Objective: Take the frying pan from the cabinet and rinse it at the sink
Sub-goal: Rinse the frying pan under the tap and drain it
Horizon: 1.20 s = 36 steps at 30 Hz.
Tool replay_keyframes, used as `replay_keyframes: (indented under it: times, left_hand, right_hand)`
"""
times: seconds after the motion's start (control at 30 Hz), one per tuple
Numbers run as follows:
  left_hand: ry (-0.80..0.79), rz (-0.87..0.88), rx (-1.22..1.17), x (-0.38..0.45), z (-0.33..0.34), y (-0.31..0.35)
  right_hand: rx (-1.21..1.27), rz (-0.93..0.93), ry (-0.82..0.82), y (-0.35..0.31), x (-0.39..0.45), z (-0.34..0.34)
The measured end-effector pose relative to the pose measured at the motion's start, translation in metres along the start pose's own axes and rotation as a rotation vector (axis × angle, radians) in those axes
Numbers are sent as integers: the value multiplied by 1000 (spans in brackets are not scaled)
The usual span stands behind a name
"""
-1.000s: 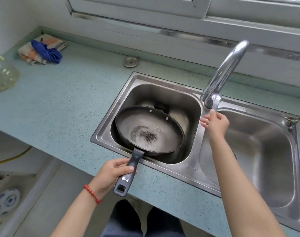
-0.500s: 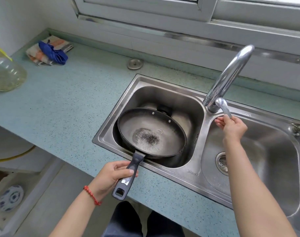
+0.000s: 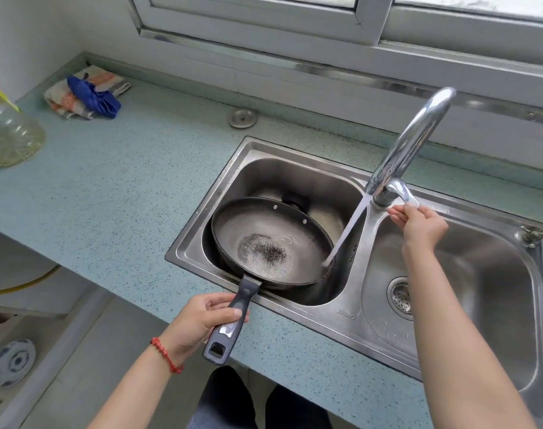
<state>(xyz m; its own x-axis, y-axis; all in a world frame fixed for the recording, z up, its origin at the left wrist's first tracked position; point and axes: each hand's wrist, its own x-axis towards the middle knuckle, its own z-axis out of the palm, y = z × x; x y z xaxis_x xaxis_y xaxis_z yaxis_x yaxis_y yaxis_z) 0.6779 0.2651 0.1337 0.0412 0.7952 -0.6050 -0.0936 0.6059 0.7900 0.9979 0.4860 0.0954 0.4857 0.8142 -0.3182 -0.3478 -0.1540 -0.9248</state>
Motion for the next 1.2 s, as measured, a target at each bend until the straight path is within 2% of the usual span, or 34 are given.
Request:
replay_keyframes:
  times: [0.3, 0.47, 0.67, 0.8, 0.97, 1.1, 1.2]
  left_hand:
    - [-21, -63, 17, 10, -15, -4]
    - [-171, -60, 74, 20, -23, -4]
    - [-346, -73, 149, 32, -30, 3]
    - [-420, -96, 146, 38, -31, 4]
    - [-460, -187, 21, 37, -26, 6]
    - [-409, -217, -45, 35, -19, 3]
    - [-416, -190, -107, 32, -17, -1]
  right_hand:
    - [-138, 23, 22, 13, -68, 0]
    - [-330, 6, -38, 33, -149, 2]
    - [-567, 189, -209, 56, -257, 27]
    - [-551, 374, -270, 57, -300, 50]
    - [-433, 529, -352, 57, -323, 67]
    - [-274, 534, -336, 54, -329, 72]
    - [-291, 467, -336, 57, -330, 71]
